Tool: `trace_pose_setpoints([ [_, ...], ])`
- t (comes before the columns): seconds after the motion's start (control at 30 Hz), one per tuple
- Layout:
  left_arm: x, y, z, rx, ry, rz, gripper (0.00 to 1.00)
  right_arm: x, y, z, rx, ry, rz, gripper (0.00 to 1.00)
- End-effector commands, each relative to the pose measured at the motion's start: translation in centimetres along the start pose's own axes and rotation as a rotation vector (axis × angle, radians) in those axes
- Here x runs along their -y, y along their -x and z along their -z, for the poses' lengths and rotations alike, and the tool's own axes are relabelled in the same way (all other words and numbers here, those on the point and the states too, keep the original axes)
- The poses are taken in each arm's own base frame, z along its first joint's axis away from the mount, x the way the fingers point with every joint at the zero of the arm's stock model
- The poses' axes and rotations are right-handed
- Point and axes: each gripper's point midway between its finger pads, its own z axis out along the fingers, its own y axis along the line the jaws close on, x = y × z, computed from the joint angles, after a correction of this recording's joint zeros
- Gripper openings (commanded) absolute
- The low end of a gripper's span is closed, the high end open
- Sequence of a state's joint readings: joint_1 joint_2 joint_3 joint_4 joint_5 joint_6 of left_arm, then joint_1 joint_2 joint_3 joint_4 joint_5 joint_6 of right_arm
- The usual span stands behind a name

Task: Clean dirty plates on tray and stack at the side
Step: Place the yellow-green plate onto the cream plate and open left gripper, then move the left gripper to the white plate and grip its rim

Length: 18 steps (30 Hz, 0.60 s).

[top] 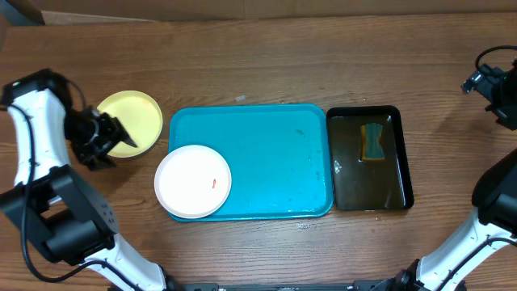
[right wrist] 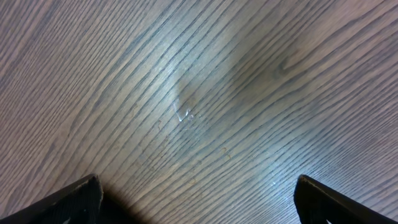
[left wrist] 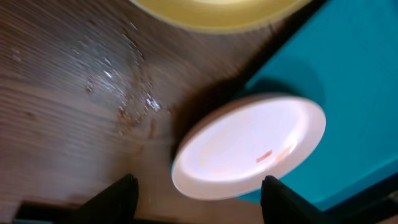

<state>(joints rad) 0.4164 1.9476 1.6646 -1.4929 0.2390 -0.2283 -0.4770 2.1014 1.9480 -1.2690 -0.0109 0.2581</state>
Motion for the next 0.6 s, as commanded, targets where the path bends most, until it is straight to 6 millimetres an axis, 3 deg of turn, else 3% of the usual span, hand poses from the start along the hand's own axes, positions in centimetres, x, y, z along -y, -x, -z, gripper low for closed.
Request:
trace_pose_setpoints([
  [0.0,1.4,-2.3,-2.1,-0.075,0.102,-0.115,0.61,-0.1,0.1,0.5,0.015,0.003,-0.003,1.00],
  [0.23,1.7,-5.4,-5.2,-0.144,0.308,-0.223,0.58,-0.1,0.1,0.5,0.015,0.003,-0.003,1.00],
  [0.4,0.2,-4.6,-4.9,-0.089,0.426,-0.187,0.58,-0.1,0.1,0.5,0.015,0.003,-0.003,1.00],
  [0.57,-1.0,-3.4,-4.7,-0.052,0.429,-0.116,0.56,-0.1,0.1,0.5,0.015,0.003,-0.003,1.00],
])
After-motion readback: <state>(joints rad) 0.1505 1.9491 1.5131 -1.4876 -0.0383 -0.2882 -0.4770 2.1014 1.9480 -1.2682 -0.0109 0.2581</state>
